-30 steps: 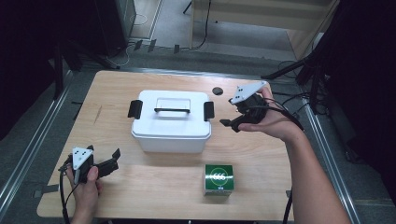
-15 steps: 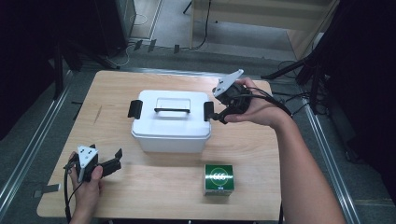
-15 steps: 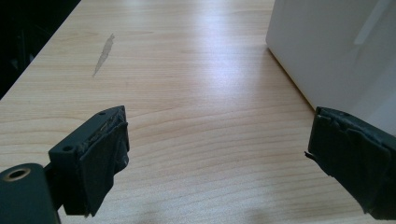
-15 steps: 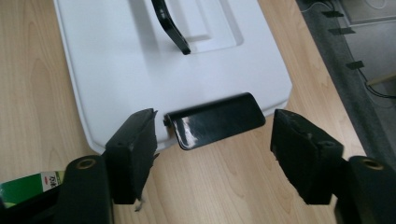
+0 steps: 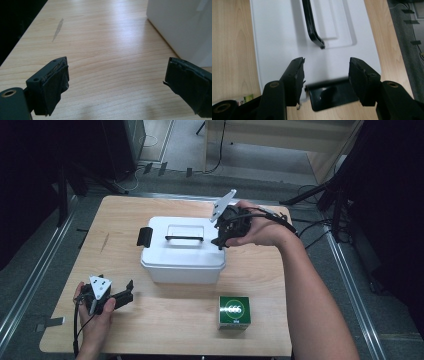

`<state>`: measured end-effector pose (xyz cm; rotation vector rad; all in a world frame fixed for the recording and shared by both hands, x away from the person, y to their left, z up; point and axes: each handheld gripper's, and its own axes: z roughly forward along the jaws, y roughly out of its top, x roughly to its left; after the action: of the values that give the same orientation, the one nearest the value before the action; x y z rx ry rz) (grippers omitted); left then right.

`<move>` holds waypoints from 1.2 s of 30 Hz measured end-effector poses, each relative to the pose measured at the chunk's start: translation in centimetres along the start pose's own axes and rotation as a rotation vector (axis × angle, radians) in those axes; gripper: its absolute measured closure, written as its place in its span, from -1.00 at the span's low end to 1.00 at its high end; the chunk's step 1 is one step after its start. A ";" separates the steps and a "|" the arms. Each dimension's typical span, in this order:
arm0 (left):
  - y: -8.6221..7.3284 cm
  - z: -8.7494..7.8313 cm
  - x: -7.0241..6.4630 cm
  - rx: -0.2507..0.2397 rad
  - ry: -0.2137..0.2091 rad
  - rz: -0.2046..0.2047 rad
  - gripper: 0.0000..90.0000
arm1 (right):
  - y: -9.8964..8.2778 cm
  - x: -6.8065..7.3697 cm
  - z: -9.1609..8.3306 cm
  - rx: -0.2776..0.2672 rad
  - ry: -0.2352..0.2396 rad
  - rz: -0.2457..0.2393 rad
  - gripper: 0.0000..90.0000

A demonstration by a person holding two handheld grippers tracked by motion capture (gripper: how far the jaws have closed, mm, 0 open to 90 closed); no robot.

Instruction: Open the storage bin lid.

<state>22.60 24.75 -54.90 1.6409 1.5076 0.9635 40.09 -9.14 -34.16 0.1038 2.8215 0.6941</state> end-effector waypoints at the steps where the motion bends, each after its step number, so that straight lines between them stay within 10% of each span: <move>1: 0.0 0.0 -0.1 0.001 0.001 0.008 -0.87 | 0.3 0.0 0.1 0.001 0.012 -0.005 0.14; 36: 0.1 0.2 0.1 0.024 -0.016 -0.006 -0.87 | 6.8 1.0 4.9 0.106 0.053 -0.139 0.79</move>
<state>22.85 24.81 -54.97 1.6564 1.5176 0.9299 40.40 -0.85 -35.40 -0.0929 2.8819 0.5237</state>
